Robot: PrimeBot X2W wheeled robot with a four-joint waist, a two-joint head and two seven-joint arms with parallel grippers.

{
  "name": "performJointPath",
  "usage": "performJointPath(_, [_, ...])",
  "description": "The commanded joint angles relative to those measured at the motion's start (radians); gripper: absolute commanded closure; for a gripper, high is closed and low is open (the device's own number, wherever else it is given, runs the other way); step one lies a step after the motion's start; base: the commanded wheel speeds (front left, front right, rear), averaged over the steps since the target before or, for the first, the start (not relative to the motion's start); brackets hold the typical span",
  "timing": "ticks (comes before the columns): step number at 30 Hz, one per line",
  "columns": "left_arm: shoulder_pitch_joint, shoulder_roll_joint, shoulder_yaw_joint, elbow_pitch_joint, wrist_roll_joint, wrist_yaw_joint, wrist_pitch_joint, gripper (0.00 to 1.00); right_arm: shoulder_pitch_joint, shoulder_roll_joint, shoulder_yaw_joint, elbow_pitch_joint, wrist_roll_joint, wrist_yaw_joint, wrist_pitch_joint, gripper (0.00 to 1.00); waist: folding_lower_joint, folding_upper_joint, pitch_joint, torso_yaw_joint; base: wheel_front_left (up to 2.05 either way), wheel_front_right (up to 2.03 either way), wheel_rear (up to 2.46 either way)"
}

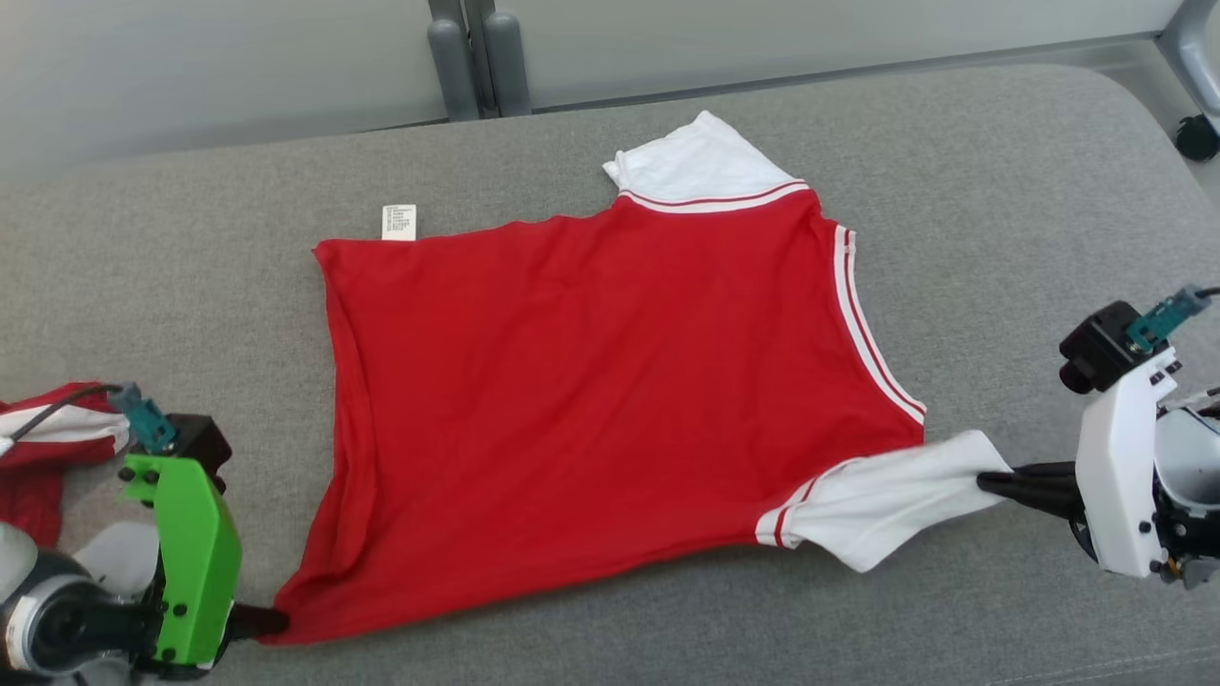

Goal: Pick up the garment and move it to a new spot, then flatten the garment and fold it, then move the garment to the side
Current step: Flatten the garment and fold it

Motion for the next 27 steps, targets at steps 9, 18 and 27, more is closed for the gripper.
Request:
performJointPath(9, [-0.211,-0.141,-0.001,0.183,-0.007,-0.020,0.138,1.00,-0.190,0.146,-0.070,0.168,-0.023,-0.001,0.197,1.00,0.0001,-0.0001,0.101,0.029,0.00,0.00,0.00])
performJointPath(18, [-0.348,-0.262,0.005,0.373,0.007,-0.015,0.166,1.00,-0.363,0.263,-0.097,0.336,-0.133,-0.001,0.288,1.00,0.0001,-0.0001,0.154,0.026,0.00,0.00,0.00])
performJointPath(27, [-0.403,-0.335,0.017,0.505,0.023,-0.062,0.108,0.00,-0.421,0.335,-0.083,0.386,-0.192,-0.001,0.193,0.51,0.0001,-0.0001,0.154,0.022,0.00,0.00,0.00])
